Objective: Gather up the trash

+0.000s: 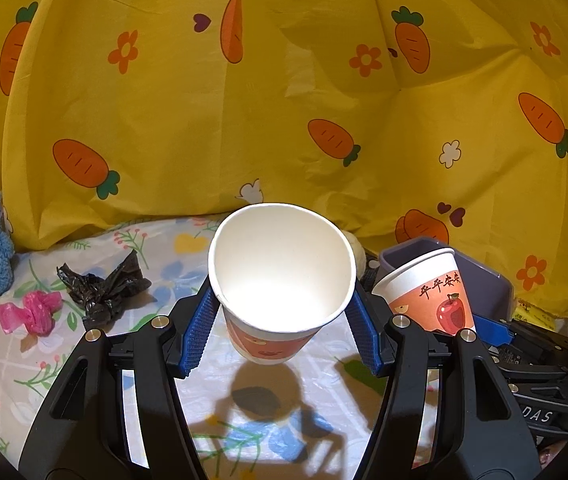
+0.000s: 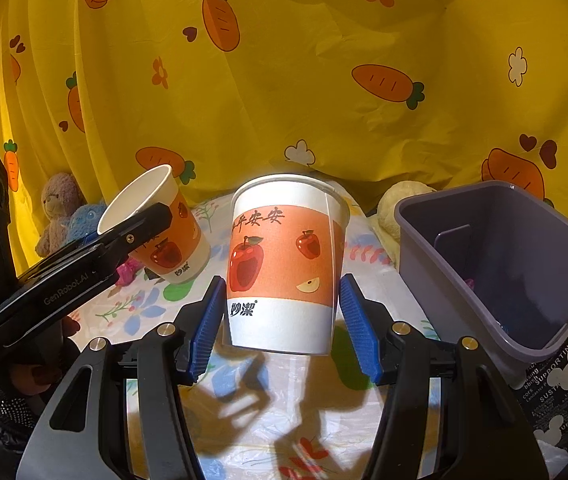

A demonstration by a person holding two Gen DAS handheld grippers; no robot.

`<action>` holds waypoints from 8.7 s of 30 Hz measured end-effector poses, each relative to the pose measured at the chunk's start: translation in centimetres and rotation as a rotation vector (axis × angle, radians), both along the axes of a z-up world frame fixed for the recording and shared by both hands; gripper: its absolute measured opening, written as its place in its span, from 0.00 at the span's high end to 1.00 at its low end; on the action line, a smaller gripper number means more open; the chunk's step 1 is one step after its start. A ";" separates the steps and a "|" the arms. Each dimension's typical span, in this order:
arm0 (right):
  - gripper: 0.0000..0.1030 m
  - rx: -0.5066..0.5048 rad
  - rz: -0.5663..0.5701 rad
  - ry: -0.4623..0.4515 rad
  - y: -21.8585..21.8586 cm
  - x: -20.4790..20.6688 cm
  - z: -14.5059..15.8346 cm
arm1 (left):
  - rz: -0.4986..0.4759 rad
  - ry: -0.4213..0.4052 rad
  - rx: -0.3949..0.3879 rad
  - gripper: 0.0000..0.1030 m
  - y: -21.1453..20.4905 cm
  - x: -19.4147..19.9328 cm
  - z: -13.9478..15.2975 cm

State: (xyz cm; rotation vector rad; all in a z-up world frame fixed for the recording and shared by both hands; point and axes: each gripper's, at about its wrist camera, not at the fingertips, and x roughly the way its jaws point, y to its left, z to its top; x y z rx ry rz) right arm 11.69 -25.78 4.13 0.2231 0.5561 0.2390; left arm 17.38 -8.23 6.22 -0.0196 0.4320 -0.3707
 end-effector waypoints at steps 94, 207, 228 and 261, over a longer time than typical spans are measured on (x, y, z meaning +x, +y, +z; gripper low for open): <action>0.13 -0.262 0.184 -0.074 20.5 9.5 0.0 | 0.893 0.159 0.061 0.06 25.4 -0.6 -3.8; 0.73 -0.230 -0.400 0.027 -13.5 2.9 -0.4 | -0.215 0.092 -0.050 0.72 -15.1 4.7 0.0; 0.28 -0.183 -0.465 0.015 -16.9 1.8 -2.6 | -0.281 0.142 -0.109 0.19 -18.4 5.3 -2.7; 0.05 -0.276 -0.348 -0.153 0.3 -7.3 -1.9 | 0.286 0.018 0.075 0.06 4.4 -10.3 -5.9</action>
